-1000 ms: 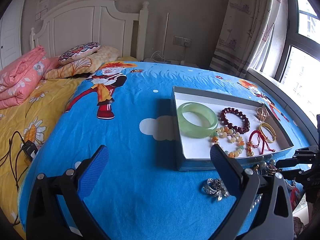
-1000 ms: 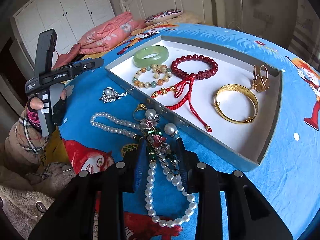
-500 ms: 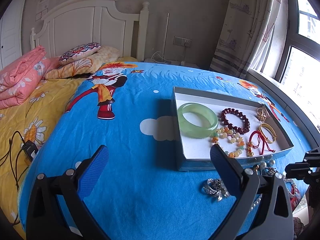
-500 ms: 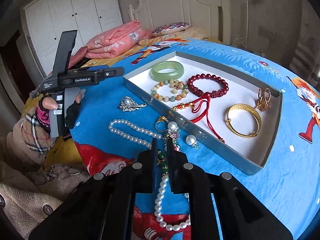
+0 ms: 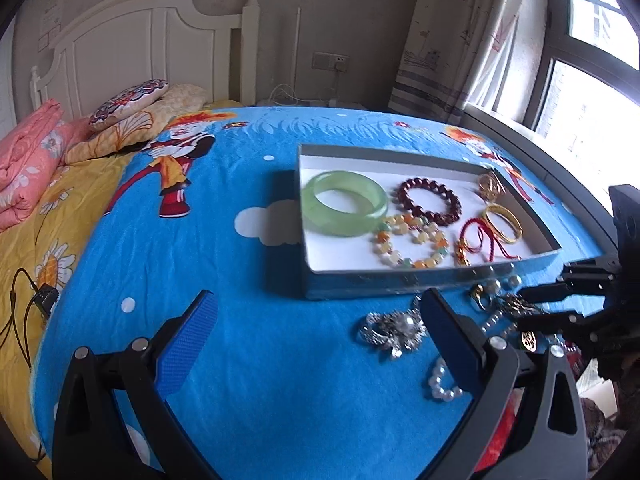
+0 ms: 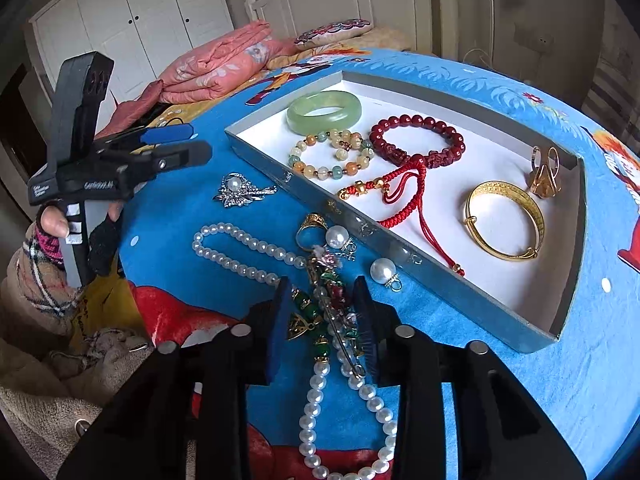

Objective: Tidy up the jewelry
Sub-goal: 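Grasp the silver pendant chain in the pile with the right gripper, then grasp the silver pearl brooch with left gripper while right gripper holds the pendant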

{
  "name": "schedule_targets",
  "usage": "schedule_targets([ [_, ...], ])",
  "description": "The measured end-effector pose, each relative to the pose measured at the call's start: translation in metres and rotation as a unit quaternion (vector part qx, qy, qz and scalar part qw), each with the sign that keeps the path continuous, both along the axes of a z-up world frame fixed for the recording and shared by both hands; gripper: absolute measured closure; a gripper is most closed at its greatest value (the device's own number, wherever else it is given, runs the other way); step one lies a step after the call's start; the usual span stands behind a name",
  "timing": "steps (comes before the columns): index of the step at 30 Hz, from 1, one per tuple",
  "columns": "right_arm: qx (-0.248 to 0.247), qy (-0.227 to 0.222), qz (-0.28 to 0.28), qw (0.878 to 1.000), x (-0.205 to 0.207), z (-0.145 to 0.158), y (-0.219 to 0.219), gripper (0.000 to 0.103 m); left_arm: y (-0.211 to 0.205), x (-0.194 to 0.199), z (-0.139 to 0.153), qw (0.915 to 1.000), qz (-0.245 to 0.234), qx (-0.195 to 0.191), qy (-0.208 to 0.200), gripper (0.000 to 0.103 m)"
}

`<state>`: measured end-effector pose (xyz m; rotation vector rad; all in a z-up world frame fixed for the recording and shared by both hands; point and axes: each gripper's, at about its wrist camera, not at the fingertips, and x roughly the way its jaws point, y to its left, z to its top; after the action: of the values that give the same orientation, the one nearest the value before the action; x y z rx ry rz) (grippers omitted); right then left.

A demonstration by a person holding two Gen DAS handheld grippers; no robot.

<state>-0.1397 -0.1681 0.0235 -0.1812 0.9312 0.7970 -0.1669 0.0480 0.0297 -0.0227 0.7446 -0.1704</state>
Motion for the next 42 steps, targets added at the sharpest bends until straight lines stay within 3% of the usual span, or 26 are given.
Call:
schedule_targets([
  [2,0.003,-0.009,-0.003,1.000,-0.002,0.002,-0.002,0.090,-0.015,-0.009,-0.004,0.9994,-0.023,0.024,0.003,0.003],
  [7,-0.010,-0.045,-0.023,0.999,-0.010,0.005,-0.008,0.090,-0.042,-0.016,-0.015,0.9965,-0.061,0.053,0.022,0.003],
  [11,0.001,-0.070,-0.032,0.997,-0.017,0.016,-0.016,0.091,-0.045,-0.008,-0.015,0.9972,-0.059,0.035,0.031,0.007],
  [16,0.017,-0.090,-0.047,0.995,-0.018,0.026,-0.025,0.090,-0.044,0.006,-0.021,0.9968,-0.038,0.049,0.050,0.037],
  [20,0.039,-0.119,-0.060,0.990,-0.022,0.037,-0.031,0.090,-0.048,0.005,-0.027,0.9957,-0.043,0.063,0.051,0.043],
  [22,0.055,-0.122,-0.056,0.989,-0.023,0.043,-0.033,0.090,-0.052,0.003,-0.026,0.9953,-0.054,0.062,0.050,0.058],
  [27,0.033,-0.104,-0.040,0.993,-0.025,0.032,-0.028,0.090,-0.061,-0.001,-0.025,0.9942,-0.067,0.077,0.035,0.058],
  [36,0.052,-0.062,-0.061,0.995,-0.018,0.017,-0.051,0.090,-0.050,-0.007,-0.010,0.9964,-0.056,0.062,0.012,0.058],
  [42,0.060,-0.028,-0.036,0.997,-0.020,0.008,-0.047,0.080,-0.051,-0.010,-0.010,0.9965,-0.055,0.062,0.010,0.058],
])
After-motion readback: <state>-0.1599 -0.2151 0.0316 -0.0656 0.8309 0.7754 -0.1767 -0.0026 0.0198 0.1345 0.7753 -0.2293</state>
